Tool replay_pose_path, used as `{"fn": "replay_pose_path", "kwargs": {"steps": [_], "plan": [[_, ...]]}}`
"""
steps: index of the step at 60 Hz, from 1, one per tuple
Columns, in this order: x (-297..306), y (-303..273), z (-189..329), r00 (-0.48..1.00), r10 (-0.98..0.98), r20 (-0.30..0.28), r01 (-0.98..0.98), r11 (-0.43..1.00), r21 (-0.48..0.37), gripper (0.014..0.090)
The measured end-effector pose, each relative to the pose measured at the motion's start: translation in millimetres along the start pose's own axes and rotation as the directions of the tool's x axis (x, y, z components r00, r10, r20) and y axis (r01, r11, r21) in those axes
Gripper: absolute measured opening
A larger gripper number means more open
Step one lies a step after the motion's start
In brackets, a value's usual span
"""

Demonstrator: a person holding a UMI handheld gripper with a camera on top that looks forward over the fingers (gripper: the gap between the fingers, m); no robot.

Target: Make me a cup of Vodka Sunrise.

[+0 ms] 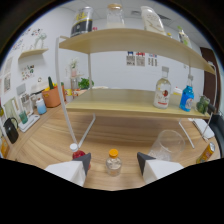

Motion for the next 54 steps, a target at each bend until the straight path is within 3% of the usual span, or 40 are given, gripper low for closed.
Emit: {"fn": "replay_pose_path", "kwargs": {"steps": [15,34,35,36,37,54], "plan": [[19,-37,-93,1.0,0.028,-0.003,-0.028,0.996,0.081,0.086],[87,-18,-156,0.985,0.105,-0.138,-0.098,0.993,0.059,0.0864],[90,-23,-158,0.984,0.108,-0.143,-0.099,0.993,0.067,0.0863],[94,-29,-160,0.983,0.111,-0.146,-0.1,0.992,0.075,0.0815],[97,-35,-162,0.982,0.113,-0.15,-0.101,0.991,0.086,0.0865],[152,-211,-161,0.98,0.095,-0.178,-0.034,0.948,0.317,0.0857]]}}
